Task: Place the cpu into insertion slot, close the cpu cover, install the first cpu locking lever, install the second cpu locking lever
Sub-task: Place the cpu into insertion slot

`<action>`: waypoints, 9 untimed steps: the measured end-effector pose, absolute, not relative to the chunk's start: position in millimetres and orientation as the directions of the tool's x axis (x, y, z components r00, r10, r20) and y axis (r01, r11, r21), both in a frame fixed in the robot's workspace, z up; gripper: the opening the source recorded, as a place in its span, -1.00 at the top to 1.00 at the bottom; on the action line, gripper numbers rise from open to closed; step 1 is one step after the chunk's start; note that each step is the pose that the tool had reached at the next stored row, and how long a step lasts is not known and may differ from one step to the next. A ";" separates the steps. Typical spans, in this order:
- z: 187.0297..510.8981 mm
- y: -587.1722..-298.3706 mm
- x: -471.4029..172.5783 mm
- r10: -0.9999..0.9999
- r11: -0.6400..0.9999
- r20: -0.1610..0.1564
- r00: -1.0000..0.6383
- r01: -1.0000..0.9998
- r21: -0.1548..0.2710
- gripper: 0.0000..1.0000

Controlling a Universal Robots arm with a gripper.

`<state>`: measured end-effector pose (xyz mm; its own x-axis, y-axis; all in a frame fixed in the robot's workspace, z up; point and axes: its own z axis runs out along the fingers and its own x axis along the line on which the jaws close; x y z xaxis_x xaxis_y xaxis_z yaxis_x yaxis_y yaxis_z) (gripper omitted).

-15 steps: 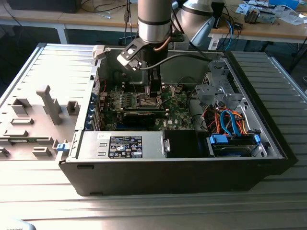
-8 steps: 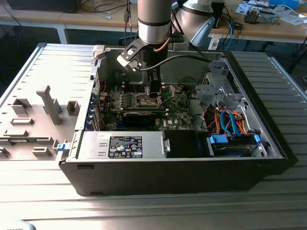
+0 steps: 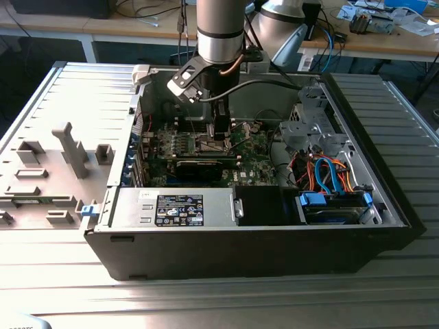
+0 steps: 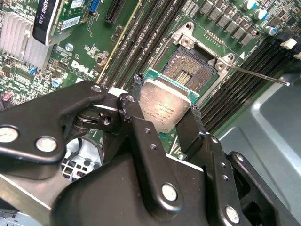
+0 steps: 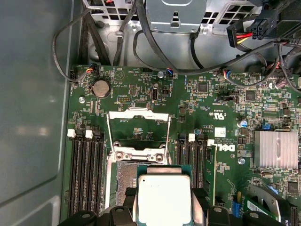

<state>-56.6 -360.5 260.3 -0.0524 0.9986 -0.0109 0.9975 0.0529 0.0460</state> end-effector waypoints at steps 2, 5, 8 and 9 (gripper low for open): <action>259.8 -360.5 -56.7 0.999 0.053 -0.011 -0.052 0.998 0.046 -0.08; 259.0 -360.5 -56.8 0.999 0.053 -0.011 -0.052 0.998 0.046 -0.08; 258.3 -360.5 -56.8 0.999 0.053 -0.011 -0.052 0.998 0.046 -0.08; 257.9 -360.5 -56.9 0.999 0.053 -0.011 -0.052 0.998 0.046 -0.08</action>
